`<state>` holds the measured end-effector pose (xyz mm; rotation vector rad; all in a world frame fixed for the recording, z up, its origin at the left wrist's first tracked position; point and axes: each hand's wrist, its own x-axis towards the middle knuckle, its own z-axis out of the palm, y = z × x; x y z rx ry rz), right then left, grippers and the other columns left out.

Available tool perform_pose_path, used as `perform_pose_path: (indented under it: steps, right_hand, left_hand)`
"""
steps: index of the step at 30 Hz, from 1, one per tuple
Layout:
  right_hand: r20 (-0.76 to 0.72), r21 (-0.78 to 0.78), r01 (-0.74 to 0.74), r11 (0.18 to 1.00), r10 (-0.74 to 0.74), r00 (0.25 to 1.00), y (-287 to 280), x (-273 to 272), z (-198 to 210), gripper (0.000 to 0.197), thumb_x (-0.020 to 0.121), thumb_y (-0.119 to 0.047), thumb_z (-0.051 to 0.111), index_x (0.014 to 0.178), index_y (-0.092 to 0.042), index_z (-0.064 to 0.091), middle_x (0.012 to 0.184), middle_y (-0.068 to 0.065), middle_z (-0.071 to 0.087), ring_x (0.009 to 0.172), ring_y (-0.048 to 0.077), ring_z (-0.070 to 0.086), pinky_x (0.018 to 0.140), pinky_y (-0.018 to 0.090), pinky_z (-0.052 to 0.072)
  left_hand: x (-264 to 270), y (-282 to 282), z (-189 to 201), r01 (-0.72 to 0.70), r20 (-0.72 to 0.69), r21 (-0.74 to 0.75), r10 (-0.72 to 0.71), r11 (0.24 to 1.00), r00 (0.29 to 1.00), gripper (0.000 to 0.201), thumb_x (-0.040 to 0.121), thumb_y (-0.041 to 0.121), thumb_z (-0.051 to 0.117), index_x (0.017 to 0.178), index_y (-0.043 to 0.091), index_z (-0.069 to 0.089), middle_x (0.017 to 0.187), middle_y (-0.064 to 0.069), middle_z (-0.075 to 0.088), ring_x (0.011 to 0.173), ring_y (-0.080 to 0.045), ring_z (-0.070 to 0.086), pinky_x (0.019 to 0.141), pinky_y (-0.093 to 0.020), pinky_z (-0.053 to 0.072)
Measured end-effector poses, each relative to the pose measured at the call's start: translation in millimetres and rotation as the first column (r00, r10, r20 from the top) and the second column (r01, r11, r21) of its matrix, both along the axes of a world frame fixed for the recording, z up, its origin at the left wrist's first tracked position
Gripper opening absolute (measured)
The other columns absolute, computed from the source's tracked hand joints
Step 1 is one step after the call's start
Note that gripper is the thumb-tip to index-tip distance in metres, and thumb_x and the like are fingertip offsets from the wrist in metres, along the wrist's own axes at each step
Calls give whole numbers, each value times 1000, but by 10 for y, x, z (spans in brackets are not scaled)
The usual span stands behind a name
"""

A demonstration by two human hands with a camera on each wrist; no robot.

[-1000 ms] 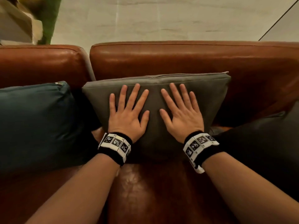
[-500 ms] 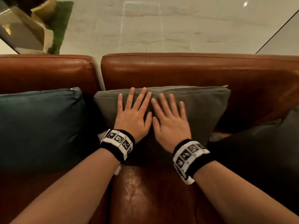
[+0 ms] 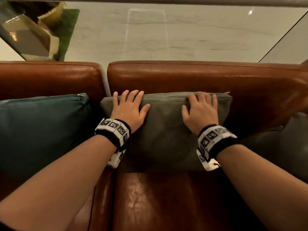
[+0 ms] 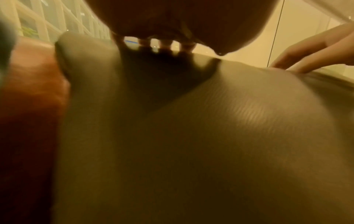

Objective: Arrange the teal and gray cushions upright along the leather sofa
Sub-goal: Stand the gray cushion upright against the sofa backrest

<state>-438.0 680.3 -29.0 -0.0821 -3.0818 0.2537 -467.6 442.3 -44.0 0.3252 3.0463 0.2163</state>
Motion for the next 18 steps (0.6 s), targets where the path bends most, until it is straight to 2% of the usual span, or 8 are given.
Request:
perform_pose_path:
  steps: [3, 4, 6, 7, 9, 11, 14, 18]
  right_hand:
    - [126, -81, -77, 994, 87, 988, -97, -251, 105, 50, 97, -42, 48, 144, -24, 42, 149, 2, 43, 143, 23, 31, 121, 49, 11]
    - [171, -81, -74, 994, 87, 981, -93, -314, 137, 48, 97, -42, 50, 142, -25, 46, 146, 1, 49, 139, 23, 37, 121, 47, 15]
    - [174, -77, -44, 996, 57, 983, -86, -372, 203, 36, 93, -43, 57, 126, -28, 61, 126, 0, 64, 123, 24, 53, 113, 45, 31]
    - [154, -87, -20, 996, 33, 988, -85, -378, 233, 30, 92, -43, 60, 117, -29, 67, 116, -1, 68, 115, 24, 58, 107, 43, 38]
    - [136, -113, 31, 993, -16, 991, -77, -369, 279, 21, 91, -41, 63, 106, -28, 71, 107, -2, 70, 107, 23, 61, 99, 42, 43]
    - [141, -124, 71, 990, -53, 989, -65, -356, 311, 20, 91, -40, 63, 104, -28, 72, 107, -2, 70, 107, 24, 61, 98, 42, 42]
    - [149, -112, 73, 991, -56, 987, -64, -339, 319, 22, 93, -40, 61, 108, -27, 72, 109, -2, 70, 108, 24, 60, 98, 42, 41]
    - [64, -91, -19, 996, 25, 998, -92, -268, 269, 26, 94, -44, 57, 111, -30, 71, 109, -3, 71, 109, 23, 60, 96, 41, 44]
  left_hand:
    - [-154, 175, 44, 36, 63, 83, -41, 996, 997, 51, 97, 50, 31, 144, 31, 35, 150, 7, 39, 144, -21, 25, 120, -50, 0]
    - [-198, 205, 58, 13, 83, 134, -24, 991, 996, 45, 96, 48, 39, 138, 32, 43, 143, 8, 47, 140, -21, 33, 119, -50, 4]
    - [-262, 234, 97, -67, 88, 219, 48, 973, 995, 27, 90, 43, 54, 115, 35, 59, 122, 8, 61, 125, -23, 48, 116, -48, 16]
    - [-280, 248, 121, -108, 85, 235, 91, 966, 992, 17, 87, 41, 59, 103, 36, 61, 113, 8, 63, 119, -24, 51, 112, -46, 22]
    - [-272, 298, 162, -162, 90, 239, 144, 957, 985, 5, 85, 36, 62, 87, 35, 58, 105, 8, 62, 114, -25, 51, 108, -44, 25]
    - [-248, 353, 175, -167, 85, 247, 150, 955, 985, 6, 87, 36, 61, 86, 35, 55, 105, 9, 60, 115, -25, 49, 109, -47, 23]
    - [-222, 399, 184, -139, 121, 234, 113, 962, 986, 14, 89, 49, 53, 100, 41, 58, 106, 11, 53, 120, -23, 44, 111, -54, 19]
    - [-270, 375, 229, -135, 129, 183, 112, 974, 985, 17, 89, 52, 55, 95, 40, 65, 96, 12, 48, 118, -24, 47, 105, -55, 27]
